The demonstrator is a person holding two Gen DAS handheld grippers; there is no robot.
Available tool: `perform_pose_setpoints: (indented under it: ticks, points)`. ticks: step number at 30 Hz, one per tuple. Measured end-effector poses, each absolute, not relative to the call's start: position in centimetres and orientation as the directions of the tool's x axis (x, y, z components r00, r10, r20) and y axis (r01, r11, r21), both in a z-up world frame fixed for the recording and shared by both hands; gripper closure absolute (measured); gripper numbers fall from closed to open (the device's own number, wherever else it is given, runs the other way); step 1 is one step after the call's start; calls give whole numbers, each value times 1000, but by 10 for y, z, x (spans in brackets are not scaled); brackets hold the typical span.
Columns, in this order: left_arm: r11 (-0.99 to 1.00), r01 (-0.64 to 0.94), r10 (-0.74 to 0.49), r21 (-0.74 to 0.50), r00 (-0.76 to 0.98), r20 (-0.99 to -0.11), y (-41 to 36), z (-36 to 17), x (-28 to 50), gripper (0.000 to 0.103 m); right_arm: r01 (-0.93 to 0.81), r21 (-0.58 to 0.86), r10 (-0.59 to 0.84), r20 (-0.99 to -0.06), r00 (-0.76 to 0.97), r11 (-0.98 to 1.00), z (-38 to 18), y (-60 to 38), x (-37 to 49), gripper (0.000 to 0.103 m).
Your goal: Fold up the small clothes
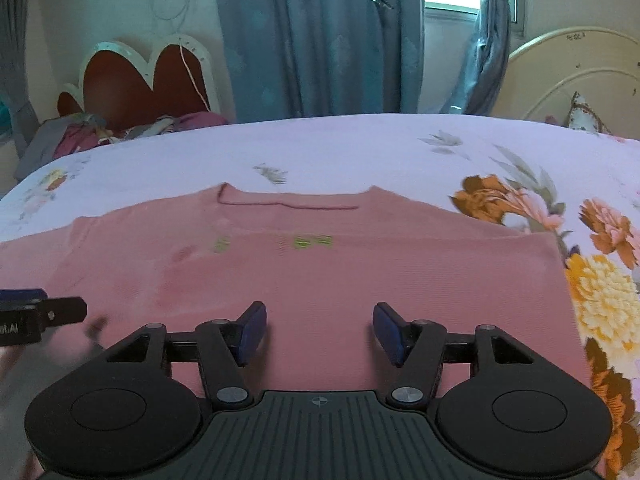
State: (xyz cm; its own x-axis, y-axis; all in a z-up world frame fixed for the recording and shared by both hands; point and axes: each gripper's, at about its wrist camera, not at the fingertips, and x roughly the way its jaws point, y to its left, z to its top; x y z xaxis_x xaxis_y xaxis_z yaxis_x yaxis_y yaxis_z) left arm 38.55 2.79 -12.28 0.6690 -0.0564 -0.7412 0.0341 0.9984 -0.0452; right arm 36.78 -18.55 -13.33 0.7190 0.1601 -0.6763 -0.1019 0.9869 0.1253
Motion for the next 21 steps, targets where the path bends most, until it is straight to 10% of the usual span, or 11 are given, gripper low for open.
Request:
perform_pose_setpoints:
  ticks: [21]
  points:
    - [879, -434, 135, -198, 625, -769, 274, -127, 337, 34, -127, 92, 155, -700, 697, 988, -147, -95, 364, 43]
